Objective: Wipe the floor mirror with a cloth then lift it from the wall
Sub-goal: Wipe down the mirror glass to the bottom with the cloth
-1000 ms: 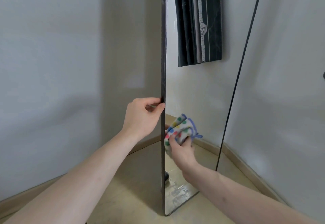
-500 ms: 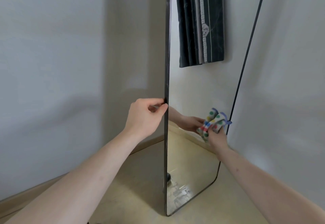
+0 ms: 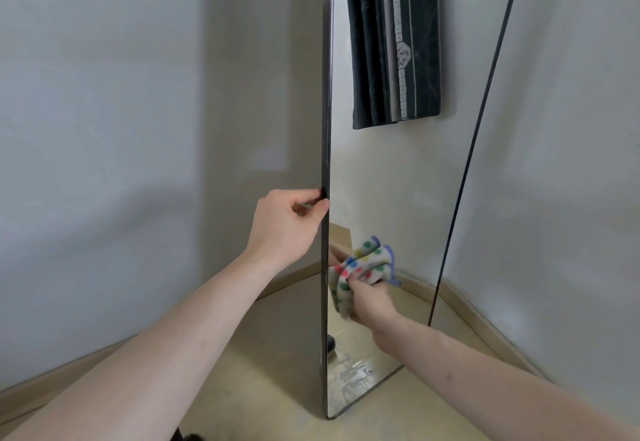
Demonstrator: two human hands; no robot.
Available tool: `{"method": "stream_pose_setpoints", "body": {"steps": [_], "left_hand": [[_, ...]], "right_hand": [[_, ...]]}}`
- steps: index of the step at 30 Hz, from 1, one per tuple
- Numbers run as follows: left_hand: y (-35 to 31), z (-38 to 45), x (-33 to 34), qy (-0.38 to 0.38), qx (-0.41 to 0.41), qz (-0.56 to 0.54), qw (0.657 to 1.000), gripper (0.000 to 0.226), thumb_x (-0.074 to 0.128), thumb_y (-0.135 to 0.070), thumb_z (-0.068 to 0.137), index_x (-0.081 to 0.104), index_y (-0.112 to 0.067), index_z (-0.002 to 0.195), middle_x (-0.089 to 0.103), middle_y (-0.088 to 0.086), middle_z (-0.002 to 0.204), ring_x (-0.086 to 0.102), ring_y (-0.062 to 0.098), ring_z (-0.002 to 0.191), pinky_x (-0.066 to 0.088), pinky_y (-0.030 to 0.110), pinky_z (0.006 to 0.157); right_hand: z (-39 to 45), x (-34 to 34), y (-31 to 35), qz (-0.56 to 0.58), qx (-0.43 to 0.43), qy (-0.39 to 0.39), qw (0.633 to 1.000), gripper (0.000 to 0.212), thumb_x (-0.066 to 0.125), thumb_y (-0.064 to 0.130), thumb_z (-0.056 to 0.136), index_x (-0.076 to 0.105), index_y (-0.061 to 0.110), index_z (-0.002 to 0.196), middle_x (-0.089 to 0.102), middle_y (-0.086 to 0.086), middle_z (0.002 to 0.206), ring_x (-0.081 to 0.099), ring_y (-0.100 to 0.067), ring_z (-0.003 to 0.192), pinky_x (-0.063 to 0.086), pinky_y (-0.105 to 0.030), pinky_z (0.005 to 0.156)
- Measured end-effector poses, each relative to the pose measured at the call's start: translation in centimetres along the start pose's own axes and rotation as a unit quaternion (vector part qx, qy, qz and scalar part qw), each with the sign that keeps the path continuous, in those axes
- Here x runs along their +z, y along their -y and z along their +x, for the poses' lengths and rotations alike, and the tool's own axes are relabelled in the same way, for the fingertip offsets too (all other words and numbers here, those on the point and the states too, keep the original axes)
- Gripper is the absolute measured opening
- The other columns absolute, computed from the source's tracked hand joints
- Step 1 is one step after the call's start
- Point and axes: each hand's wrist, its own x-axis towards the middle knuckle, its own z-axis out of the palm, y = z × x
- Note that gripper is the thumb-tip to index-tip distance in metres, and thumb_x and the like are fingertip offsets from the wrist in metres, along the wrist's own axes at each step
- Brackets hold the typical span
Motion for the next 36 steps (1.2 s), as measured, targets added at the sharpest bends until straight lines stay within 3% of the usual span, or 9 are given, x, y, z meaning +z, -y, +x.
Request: {"method": "stream_pose_setpoints", "body": {"steps": [4, 10, 13, 17, 21, 25, 28, 32, 36], "left_hand": [[0.0, 0.1, 0.1, -0.012, -0.006, -0.003, 1.000, 0.020, 0.070, -0.029, 0.096, 0.080, -0.026, 0.113, 0.068, -0.031, 0.086, 0.066, -0.010, 0.085, 0.041, -0.004, 0.067], [0.1, 0.2, 0.0, -0.011, -0.008, -0.010, 1.000, 0.013, 0.071, -0.028, 0.095, 0.082, -0.030, 0.102, 0.071, -0.035, 0.077, 0.066, -0.006, 0.076, 0.041, 0.000, 0.065], [0.1, 0.1, -0.1, -0.001, -0.011, -0.009, 1.000, 0.012, 0.071, -0.029, 0.095, 0.081, -0.034, 0.097, 0.077, -0.022, 0.082, 0.067, 0.002, 0.077, 0.043, 0.003, 0.065], [0.2, 0.1, -0.2, 0.014, -0.004, -0.008, 1.000, 0.011, 0.071, -0.031, 0.094, 0.081, -0.035, 0.098, 0.077, -0.019, 0.081, 0.066, 0.006, 0.074, 0.045, 0.006, 0.066], [0.4, 0.3, -0.3, 0.020, 0.005, -0.002, 1.000, 0.012, 0.070, -0.031, 0.095, 0.081, -0.035, 0.099, 0.078, -0.017, 0.084, 0.067, 0.011, 0.075, 0.050, 0.018, 0.068], [0.6, 0.3, -0.4, 0.026, 0.014, 0.009, 1.000, 0.012, 0.069, -0.031, 0.095, 0.079, -0.037, 0.094, 0.076, -0.017, 0.082, 0.062, 0.016, 0.069, 0.048, 0.019, 0.065], [0.6, 0.2, -0.4, 0.029, 0.016, 0.004, 0.999, 0.014, 0.069, -0.029, 0.095, 0.076, -0.041, 0.090, 0.074, -0.019, 0.080, 0.057, 0.014, 0.061, 0.048, 0.021, 0.064], [0.4, -0.1, -0.3, 0.032, 0.010, 0.002, 0.999, 0.015, 0.068, -0.030, 0.095, 0.080, -0.036, 0.102, 0.075, -0.015, 0.078, 0.048, 0.008, 0.055, 0.042, 0.017, 0.060], [0.0, -0.5, -0.3, 0.029, -0.001, 0.003, 1.000, 0.017, 0.068, -0.030, 0.096, 0.081, -0.035, 0.105, 0.068, -0.020, 0.064, 0.044, 0.007, 0.049, 0.034, 0.009, 0.051]], "right_hand": [[0.9, 1.1, -1.9, -0.029, 0.009, 0.026, 0.999, 0.100, 0.063, 0.066, 0.062, 0.033, 0.024, 0.148, 0.058, -0.006, 0.135, 0.064, -0.027, 0.118, 0.055, -0.050, 0.102], [2.0, -2.8, 1.1, 0.011, 0.022, -0.029, 0.999, 0.006, 0.052, 0.012, 0.098, 0.058, 0.012, 0.097, 0.062, -0.007, 0.096, 0.063, -0.024, 0.091, 0.054, -0.048, 0.099], [4.2, -6.2, 2.2, 0.029, 0.026, -0.101, 0.994, 0.015, 0.045, 0.014, 0.103, 0.055, 0.008, 0.113, 0.064, -0.017, 0.111, 0.065, -0.034, 0.111, 0.053, -0.050, 0.104], [6.4, -10.5, 3.4, 0.018, -0.034, -0.151, 0.988, 0.024, 0.048, 0.012, 0.100, 0.048, 0.012, 0.124, 0.060, -0.008, 0.112, 0.062, -0.023, 0.091, 0.052, -0.035, 0.083], [15.3, -13.8, 0.5, -0.013, -0.040, -0.203, 0.978, 0.077, 0.051, 0.023, 0.076, 0.037, 0.015, 0.151, 0.064, -0.019, 0.131, 0.064, -0.043, 0.116, 0.052, -0.057, 0.102], [16.5, -12.3, -0.5, -0.003, -0.004, -0.217, 0.976, 0.074, 0.054, 0.028, 0.064, 0.044, 0.015, 0.136, 0.065, -0.016, 0.123, 0.065, -0.036, 0.113, 0.052, -0.049, 0.102], [11.6, -9.2, 0.2, -0.019, 0.012, -0.188, 0.982, 0.053, 0.067, 0.019, 0.080, 0.049, 0.011, 0.129, 0.060, -0.012, 0.113, 0.060, -0.029, 0.105, 0.050, -0.037, 0.093], [7.4, -6.1, -1.2, 0.012, 0.055, -0.137, 0.989, 0.045, 0.055, 0.014, 0.095, 0.048, 0.005, 0.139, 0.065, -0.017, 0.123, 0.065, -0.035, 0.111, 0.056, -0.049, 0.099], [0.6, -2.2, -1.0, 0.093, 0.088, -0.046, 0.991, 0.024, 0.054, 0.013, 0.101, 0.056, 0.010, 0.124, 0.070, -0.014, 0.114, 0.070, -0.033, 0.104, 0.062, -0.045, 0.082]]}}
